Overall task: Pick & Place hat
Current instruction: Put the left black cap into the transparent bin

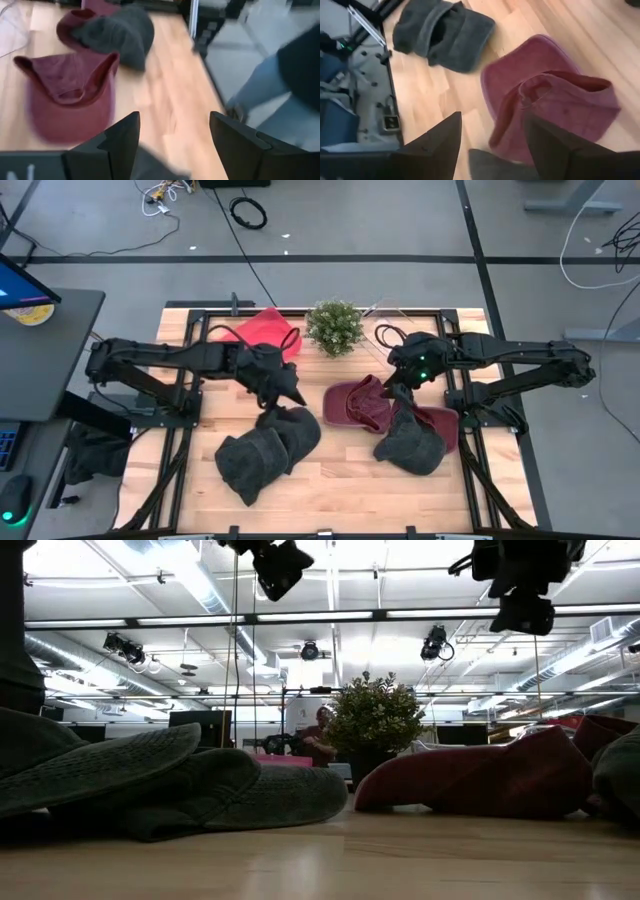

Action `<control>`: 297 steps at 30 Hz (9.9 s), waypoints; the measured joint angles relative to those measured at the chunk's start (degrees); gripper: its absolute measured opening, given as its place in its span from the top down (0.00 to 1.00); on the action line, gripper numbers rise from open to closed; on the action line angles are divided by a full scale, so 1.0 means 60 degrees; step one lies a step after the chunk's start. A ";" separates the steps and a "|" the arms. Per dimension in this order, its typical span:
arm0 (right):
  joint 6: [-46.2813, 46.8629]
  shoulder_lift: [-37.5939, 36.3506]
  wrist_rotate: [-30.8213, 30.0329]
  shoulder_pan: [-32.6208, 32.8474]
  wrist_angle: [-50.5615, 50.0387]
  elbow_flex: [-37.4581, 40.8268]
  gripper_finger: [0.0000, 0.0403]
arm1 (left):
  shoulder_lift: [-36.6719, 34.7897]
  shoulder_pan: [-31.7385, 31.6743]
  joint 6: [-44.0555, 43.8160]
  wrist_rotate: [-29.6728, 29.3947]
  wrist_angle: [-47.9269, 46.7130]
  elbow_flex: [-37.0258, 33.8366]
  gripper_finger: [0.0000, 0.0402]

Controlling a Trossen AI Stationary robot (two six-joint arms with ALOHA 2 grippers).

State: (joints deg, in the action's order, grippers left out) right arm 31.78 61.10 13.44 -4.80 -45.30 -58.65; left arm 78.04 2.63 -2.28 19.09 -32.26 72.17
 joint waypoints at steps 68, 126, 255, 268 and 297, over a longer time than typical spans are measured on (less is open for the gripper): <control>0.1480 0.1038 0.0939 0.0004 0.3200 -0.0011 0.46 | 0.5155 0.0836 0.8786 -0.0396 -0.5244 0.1031 0.62; 0.0963 0.0774 0.2177 0.0033 0.3265 0.0000 0.46 | 0.3297 -0.1922 0.1531 0.1744 -0.9630 0.9636 0.97; 0.2235 0.0995 -0.0320 -0.1283 1.3164 -0.0295 0.97 | 0.1949 -0.4805 0.2509 -0.2839 -0.6348 1.0399 0.40; 0.1626 -0.2126 -0.3299 -0.2159 0.7744 -0.0299 0.97 | 0.1949 -0.4805 0.2287 -0.3004 -0.6952 1.0399 0.38; 0.3754 -0.1228 -0.3627 -0.5100 0.2109 -0.0103 0.97 | 0.1953 -0.4790 0.2160 -0.2960 -0.6952 1.0399 0.38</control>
State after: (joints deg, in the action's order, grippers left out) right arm 54.31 53.73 -8.32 -35.40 -32.65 -59.27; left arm 89.76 -26.11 10.68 1.32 -73.97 134.56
